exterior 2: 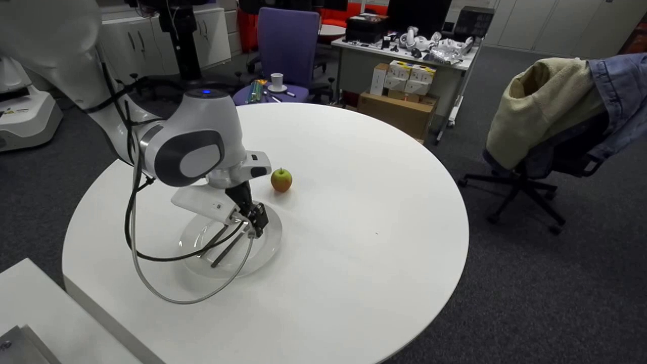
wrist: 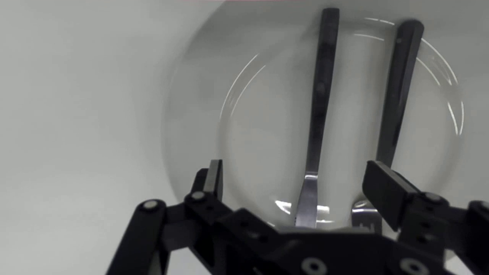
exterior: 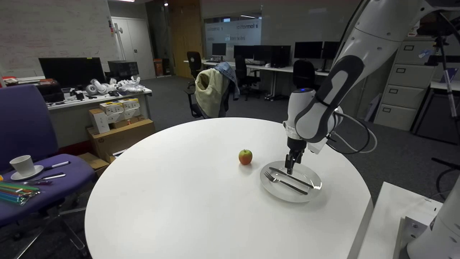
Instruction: Pick up the knife and place it next to the folk on the plate
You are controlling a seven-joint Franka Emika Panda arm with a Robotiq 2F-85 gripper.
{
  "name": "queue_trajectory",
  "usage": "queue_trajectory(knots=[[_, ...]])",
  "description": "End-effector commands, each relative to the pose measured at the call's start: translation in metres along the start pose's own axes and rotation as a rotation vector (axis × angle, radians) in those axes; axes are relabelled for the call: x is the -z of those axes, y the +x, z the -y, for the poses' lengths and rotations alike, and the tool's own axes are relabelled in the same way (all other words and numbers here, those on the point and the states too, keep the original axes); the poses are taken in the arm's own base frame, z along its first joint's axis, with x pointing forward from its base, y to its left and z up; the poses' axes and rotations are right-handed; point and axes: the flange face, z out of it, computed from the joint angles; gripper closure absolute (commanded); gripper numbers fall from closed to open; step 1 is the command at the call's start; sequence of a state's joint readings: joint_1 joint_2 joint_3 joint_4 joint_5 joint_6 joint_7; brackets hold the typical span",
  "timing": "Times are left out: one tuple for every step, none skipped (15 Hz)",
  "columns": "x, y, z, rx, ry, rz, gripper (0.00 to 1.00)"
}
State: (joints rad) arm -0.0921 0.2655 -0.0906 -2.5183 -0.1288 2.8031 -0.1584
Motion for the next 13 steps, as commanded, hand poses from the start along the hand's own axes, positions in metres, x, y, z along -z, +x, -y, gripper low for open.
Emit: queue_trajectory(knots=[[0.034, -0.013, -0.005, 0.025, -0.012, -0.052, 0.00], [0.042, -0.014, -0.002, 0.028, -0.009, -0.054, 0.00], [0.047, -0.015, 0.000, 0.033, -0.005, -0.056, 0.00], [0.053, -0.016, 0.004, 0.045, -0.005, -0.060, 0.00], [0.059, -0.017, 0.008, 0.058, -0.008, -0.065, 0.00], [0.065, -0.018, 0.011, 0.069, -0.011, -0.073, 0.00], [0.072, -0.019, 0.014, 0.081, -0.014, -0.082, 0.00], [0.079, -0.019, 0.016, 0.091, -0.019, -0.089, 0.00], [0.084, -0.019, 0.018, 0.097, -0.022, -0.095, 0.00], [0.090, -0.019, 0.020, 0.084, -0.018, -0.092, 0.00], [0.093, -0.019, 0.021, 0.087, -0.014, -0.085, 0.00], [0.096, -0.019, 0.021, 0.088, -0.009, -0.076, 0.00], [0.081, -0.008, 0.019, 0.073, -0.012, -0.077, 0.00]])
